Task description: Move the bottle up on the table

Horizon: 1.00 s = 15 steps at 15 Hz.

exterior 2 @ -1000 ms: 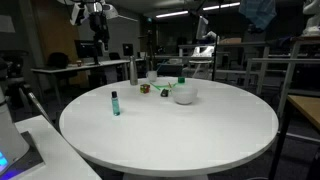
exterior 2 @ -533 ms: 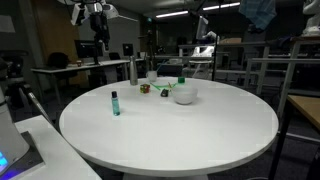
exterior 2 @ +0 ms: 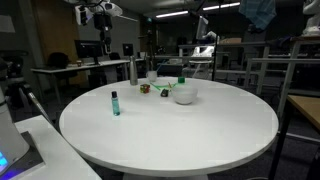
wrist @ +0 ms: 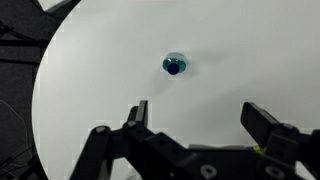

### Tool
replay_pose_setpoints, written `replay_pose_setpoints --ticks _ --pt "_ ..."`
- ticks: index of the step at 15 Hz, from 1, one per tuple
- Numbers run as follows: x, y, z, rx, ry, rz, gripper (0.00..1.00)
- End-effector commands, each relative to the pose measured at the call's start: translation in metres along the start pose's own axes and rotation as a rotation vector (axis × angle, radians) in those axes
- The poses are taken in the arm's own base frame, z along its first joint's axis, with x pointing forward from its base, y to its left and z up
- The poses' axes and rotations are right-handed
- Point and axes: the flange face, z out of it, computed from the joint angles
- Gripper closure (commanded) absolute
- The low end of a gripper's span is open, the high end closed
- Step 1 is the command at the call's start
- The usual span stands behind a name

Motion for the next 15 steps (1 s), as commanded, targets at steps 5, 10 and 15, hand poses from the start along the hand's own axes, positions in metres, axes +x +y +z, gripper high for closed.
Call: replay_pose_setpoints --ticks 5,10,15 --pt "-0.001 0.029 0.025 0.050 -0.007 0.148 0.00" --pt "-0.009 0.036 0.055 0.038 -0.058 0.174 0.00" --pt "-0.004 0.035 0.077 0.032 -0.065 0.192 0.00"
